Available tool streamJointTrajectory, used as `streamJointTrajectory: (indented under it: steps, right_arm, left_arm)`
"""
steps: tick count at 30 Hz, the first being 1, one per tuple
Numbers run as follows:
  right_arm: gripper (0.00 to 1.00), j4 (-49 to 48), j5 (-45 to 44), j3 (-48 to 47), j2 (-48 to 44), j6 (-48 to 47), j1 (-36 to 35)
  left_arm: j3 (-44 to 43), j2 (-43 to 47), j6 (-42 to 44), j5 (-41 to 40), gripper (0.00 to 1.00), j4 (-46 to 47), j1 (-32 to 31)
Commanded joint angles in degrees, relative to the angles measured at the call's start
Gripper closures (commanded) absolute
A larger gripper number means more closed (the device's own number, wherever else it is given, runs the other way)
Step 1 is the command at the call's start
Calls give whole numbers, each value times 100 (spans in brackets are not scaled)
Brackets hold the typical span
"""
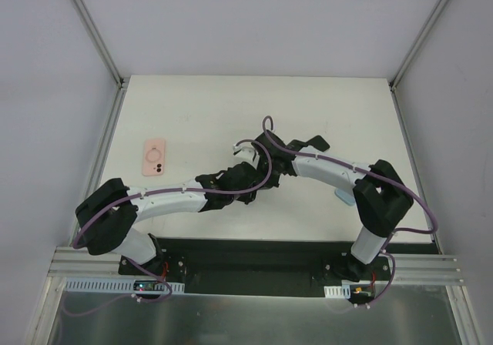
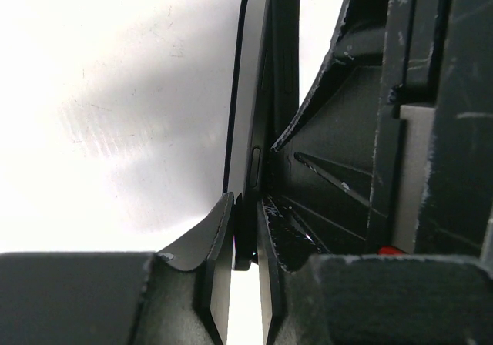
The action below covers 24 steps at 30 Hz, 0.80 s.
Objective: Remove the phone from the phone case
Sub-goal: Remove the phone case from the phone.
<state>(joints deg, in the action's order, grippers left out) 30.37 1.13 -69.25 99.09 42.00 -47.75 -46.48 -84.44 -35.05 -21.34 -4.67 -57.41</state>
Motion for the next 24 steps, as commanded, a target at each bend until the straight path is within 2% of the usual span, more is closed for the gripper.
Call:
streamJointTrajectory:
  steps: [1, 10, 15, 24]
  right_arm:
    - [99, 549, 222, 403, -82, -95, 11]
    - [99, 496, -24, 1308, -715, -227, 204]
    - [99, 514, -69, 1660, -768, -341, 266]
    - [99, 610, -385, 1740, -733, -631, 301]
  left_arm:
    - [262, -380, 191, -784, 100, -1036, 168]
    - [359, -327, 95, -766, 100, -1036, 353]
    - [394, -266, 77, -687, 100, -1028, 528]
    - [420, -213, 226, -687, 100, -1036, 652]
